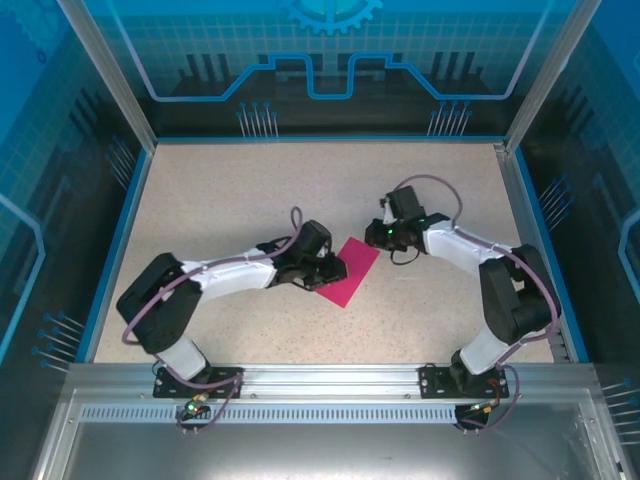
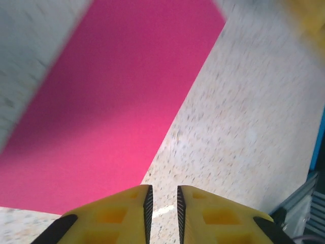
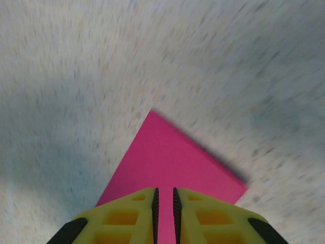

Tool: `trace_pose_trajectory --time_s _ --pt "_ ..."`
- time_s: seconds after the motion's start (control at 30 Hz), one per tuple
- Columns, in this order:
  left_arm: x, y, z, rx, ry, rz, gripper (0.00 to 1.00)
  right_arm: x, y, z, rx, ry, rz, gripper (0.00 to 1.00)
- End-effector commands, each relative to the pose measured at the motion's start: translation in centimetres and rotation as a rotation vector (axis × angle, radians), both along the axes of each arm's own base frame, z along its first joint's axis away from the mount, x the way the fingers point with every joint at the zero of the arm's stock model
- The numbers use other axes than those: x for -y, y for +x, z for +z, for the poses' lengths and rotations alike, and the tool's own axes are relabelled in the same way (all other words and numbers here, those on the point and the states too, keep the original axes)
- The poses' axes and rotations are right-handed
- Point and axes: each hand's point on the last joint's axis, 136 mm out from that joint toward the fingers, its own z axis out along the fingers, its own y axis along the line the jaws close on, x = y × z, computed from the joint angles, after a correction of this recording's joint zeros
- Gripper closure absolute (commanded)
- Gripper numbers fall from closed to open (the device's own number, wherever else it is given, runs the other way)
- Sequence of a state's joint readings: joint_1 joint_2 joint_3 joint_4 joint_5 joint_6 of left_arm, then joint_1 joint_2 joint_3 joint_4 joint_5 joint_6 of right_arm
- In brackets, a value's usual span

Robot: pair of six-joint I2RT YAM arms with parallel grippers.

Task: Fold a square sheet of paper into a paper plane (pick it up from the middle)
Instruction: Rotate the paper at the center of the table, then fold the triangle a second time at the center of the table.

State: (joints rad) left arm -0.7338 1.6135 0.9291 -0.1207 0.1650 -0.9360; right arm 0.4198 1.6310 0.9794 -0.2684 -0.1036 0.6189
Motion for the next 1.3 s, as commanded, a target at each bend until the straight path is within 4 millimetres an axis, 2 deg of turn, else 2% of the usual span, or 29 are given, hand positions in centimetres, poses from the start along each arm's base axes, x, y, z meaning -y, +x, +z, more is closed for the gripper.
trace_pose_trajectory --time_s 0.0,0.1,0.2,0.3,0.4,0.53,0.6,0.67,0.73,0.8,0.87,0.97,1.27 --pt "-5.4 0.5 -0.7 0.007 0.118 0.118 0.72 -0.2 -2.4 -3.1 -0.096 -0.139 0.013 0.83" --pt "-8.6 0.4 -1.2 -0.012 0.133 0.193 0.65 -1.3 -2.3 -4.5 -0.126 -0.183 0.029 0.83" --pt "-10.7 0.0 -1.3 -0.019 0.141 0.229 0.57 -1.6 -2.2 -5.4 -0.132 -0.244 0.023 0.83" --pt "-11.8 -0.4 -1.3 -0.025 0.144 0.242 0.51 -2.3 -1.9 -6.2 -0.133 -0.285 0.054 0.81" --pt "-12.4 -0.6 -1.7 -0.049 0.120 0.251 0.47 -4.0 -1.9 -7.6 -0.114 -0.344 0.179 0.79" --pt "-12.1 -0.9 -2.2 -0.089 0.044 0.245 0.46 -8.2 -3.6 -9.0 -0.098 -0.305 0.448 0.79" --pt "-11.7 -1.2 -2.3 -0.104 0.023 0.221 0.46 -10.1 -4.3 -8.6 -0.090 -0.217 0.536 0.79" --pt "-11.4 -1.6 -2.6 -0.120 0.003 0.212 0.45 -10.8 -4.0 -7.3 -0.072 -0.156 0.536 0.79" --pt "-11.2 -1.8 -2.8 -0.131 -0.012 0.211 0.45 -10.9 -2.8 -5.3 -0.037 -0.104 0.487 0.79" --pt "-11.0 -2.0 -2.9 -0.140 -0.030 0.208 0.44 -10.1 -1.1 -3.1 0.007 -0.081 0.388 0.77" --pt "-10.7 -2.2 -2.9 -0.150 -0.048 0.201 0.43 -8.8 0.2 -2.1 0.018 -0.113 0.298 0.74" --pt "-10.2 -2.6 -2.9 -0.168 -0.073 0.184 0.42 -7.9 0.8 -2.7 -0.003 -0.177 0.258 0.70" --pt "-9.0 -3.6 -3.5 -0.200 -0.061 0.136 0.40 -8.0 1.2 -5.1 -0.057 -0.217 0.238 0.70"
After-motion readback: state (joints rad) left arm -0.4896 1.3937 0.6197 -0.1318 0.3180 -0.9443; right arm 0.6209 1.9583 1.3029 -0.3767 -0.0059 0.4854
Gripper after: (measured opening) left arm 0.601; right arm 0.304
